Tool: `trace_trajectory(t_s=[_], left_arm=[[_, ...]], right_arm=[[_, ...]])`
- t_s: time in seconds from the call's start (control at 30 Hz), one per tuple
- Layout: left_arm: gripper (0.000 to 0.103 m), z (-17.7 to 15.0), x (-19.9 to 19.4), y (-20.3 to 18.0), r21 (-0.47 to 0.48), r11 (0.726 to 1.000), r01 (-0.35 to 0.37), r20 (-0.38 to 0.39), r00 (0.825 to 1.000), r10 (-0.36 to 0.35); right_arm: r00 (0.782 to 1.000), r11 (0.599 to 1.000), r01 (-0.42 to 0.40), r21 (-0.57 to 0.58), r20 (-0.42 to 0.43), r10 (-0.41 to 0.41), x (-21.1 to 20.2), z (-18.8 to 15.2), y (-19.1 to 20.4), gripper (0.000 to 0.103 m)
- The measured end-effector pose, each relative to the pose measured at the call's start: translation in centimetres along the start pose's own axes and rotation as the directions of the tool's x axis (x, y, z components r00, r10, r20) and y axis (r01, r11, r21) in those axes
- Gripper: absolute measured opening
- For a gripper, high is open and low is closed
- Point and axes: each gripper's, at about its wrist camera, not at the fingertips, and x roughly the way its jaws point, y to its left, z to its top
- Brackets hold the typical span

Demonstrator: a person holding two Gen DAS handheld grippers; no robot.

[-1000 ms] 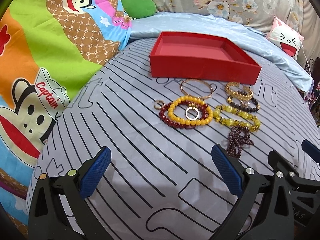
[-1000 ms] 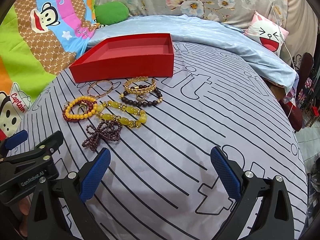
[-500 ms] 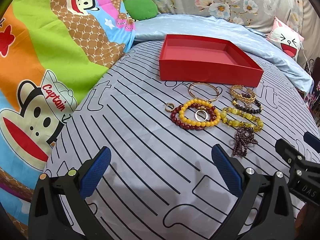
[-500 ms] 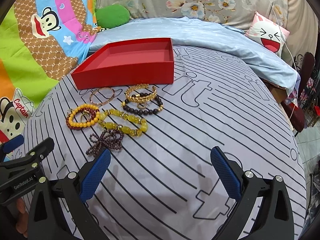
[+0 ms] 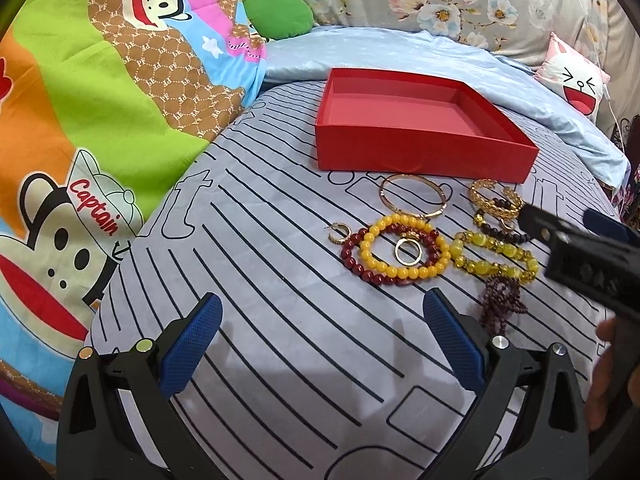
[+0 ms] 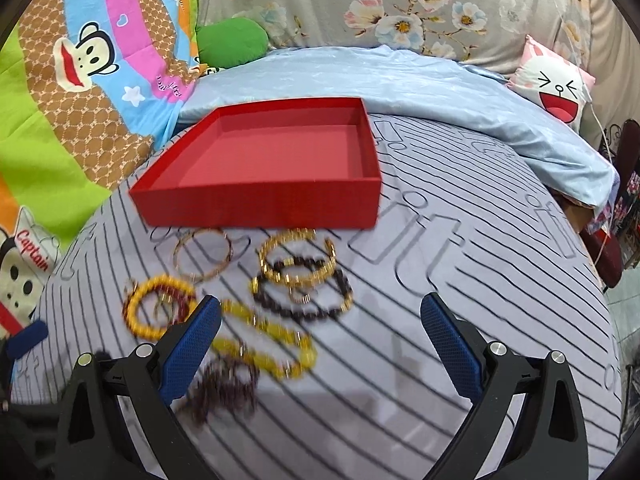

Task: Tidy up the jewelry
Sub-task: 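Grasp the gold twisted cuff with the right gripper while the left gripper grasps the dark beaded bow strand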

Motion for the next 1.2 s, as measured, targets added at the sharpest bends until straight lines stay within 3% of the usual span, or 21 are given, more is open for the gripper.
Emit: trace_trajectory(t_s=[0.23,0.33,0.53,0.83,1.2], left_arm=[[0.096,0.8,1.3,0.6,-0.016,1.0,-0.004,-0.012,1.0,0.004],[0.096,0.9,1.9,0.7,-0.024,1.0,0.003,-0.023,1.0,-0.004],[0.096,1.0,2.5,0.3,-0.017,1.0,0.016,-0.034,0.999,-0.017],[0.096,0.5,2.0,0.0,-0.016,0.999,0.044,-0.036,0.998,-0.045],[0.096,-1.0,0.1,-4.3,0.055,0.981,0.185,-0.046,0.982,-0.183]], right_arm=[[1.0,1.0,-0.016,-0.003,-0.02,0.016,3.2,1.9,0.6,0.09],[0.999,1.0,-0.017,-0.011,-0.042,0.016,4.5,2.4,0.9,0.084],[0.996,0.999,-0.045,-0.008,-0.078,0.044,5.7,2.4,1.2,0.056],[0.998,0.998,-0.061,-0.01,-0.035,0.061,3.0,1.3,0.1,0.055],[1.0,0.997,0.005,0.074,-0.023,-0.004,-2.2,-1.8,-4.7,0.056]])
